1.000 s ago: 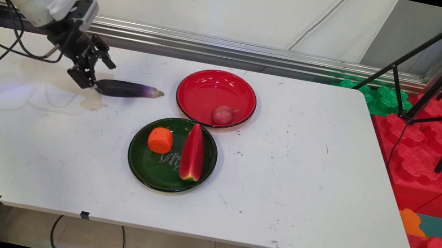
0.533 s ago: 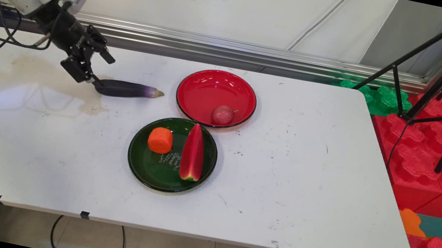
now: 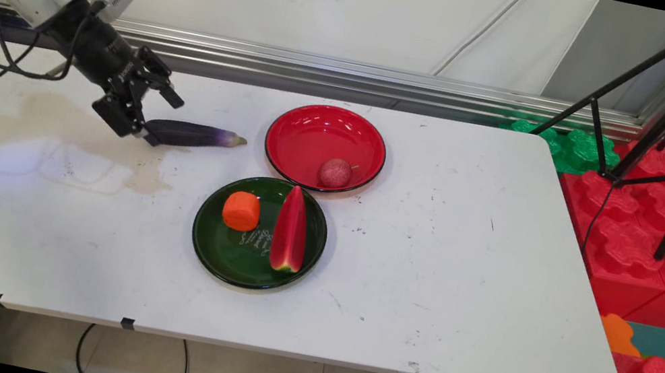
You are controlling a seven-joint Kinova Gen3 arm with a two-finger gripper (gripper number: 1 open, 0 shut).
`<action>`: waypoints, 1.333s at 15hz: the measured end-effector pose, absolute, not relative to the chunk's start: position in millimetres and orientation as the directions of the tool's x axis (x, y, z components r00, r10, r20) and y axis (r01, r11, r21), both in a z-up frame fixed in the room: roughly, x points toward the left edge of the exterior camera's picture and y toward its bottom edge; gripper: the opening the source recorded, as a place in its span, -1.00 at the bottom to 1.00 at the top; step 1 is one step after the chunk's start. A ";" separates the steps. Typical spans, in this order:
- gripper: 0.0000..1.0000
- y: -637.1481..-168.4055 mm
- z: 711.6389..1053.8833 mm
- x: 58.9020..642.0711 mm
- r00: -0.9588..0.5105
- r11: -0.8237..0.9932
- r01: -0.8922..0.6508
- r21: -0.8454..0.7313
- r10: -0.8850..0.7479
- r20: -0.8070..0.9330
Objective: Pick up the mandarin from the green plate
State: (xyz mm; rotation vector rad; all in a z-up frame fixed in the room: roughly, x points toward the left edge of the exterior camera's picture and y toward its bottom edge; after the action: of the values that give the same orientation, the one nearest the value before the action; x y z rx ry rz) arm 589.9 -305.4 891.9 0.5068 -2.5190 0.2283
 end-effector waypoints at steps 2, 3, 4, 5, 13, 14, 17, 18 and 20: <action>1.00 -301.1 890.0 575.0 -0.772 0.921 -0.386 -0.044 -0.297 0.562; 1.00 -299.3 888.4 568.4 -0.773 0.925 -0.378 -0.039 -0.292 0.564; 1.00 -298.3 887.0 564.0 -0.773 0.927 -0.373 -0.037 -0.289 0.565; 1.00 -296.9 884.5 557.2 -0.774 0.930 -0.365 -0.033 -0.284 0.566; 1.00 -294.6 847.0 504.4 -0.792 0.944 -0.330 -0.014 -0.269 0.548; 1.00 -295.1 843.5 500.6 -0.795 0.945 -0.327 -0.014 -0.267 0.545; 1.00 -298.0 829.8 486.0 -0.804 0.947 -0.321 -0.013 -0.265 0.533; 1.00 -299.6 824.2 480.2 -0.806 0.947 -0.320 -0.013 -0.265 0.529; 1.00 -302.8 814.9 471.2 -0.811 0.947 -0.320 -0.013 -0.267 0.520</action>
State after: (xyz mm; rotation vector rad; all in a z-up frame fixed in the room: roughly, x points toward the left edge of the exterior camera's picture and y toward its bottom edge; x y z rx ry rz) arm 471.2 -302.8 814.9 0.4168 -2.5671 0.1347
